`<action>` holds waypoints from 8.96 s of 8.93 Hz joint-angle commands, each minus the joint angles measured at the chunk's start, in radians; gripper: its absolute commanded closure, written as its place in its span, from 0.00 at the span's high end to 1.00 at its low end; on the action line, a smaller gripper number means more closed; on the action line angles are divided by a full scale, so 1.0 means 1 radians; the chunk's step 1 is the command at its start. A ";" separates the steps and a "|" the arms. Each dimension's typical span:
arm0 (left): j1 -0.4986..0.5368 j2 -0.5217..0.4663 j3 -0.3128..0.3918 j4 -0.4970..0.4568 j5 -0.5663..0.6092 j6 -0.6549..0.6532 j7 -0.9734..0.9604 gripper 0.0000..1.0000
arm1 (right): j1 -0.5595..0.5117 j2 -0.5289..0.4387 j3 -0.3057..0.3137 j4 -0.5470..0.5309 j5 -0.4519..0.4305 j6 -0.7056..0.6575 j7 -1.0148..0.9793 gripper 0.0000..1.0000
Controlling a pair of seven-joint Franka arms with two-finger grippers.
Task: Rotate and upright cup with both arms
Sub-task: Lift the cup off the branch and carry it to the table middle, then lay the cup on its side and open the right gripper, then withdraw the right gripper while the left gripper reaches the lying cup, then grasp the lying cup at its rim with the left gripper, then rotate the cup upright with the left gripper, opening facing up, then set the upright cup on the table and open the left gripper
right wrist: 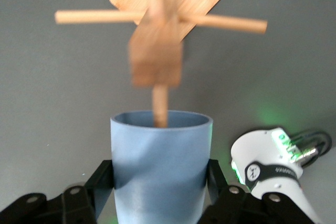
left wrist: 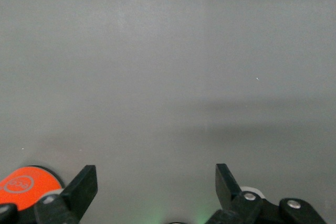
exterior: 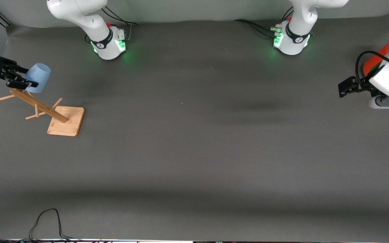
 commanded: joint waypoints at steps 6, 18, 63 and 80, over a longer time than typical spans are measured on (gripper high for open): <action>-0.016 0.039 0.002 0.033 0.006 0.003 0.009 1.00 | 0.010 0.121 0.473 0.151 0.213 0.164 0.523 0.45; -0.028 0.049 -0.012 0.034 -0.004 0.004 -0.007 1.00 | 0.046 0.885 1.172 0.400 -0.479 0.707 1.779 0.48; -0.486 0.915 -0.225 0.803 0.174 0.026 0.024 0.00 | -0.181 0.141 0.509 0.286 -0.111 0.082 -0.541 1.00; -0.795 0.555 0.153 -0.458 0.006 1.709 -0.432 0.00 | -0.217 0.085 0.553 0.227 -0.111 0.138 -0.543 1.00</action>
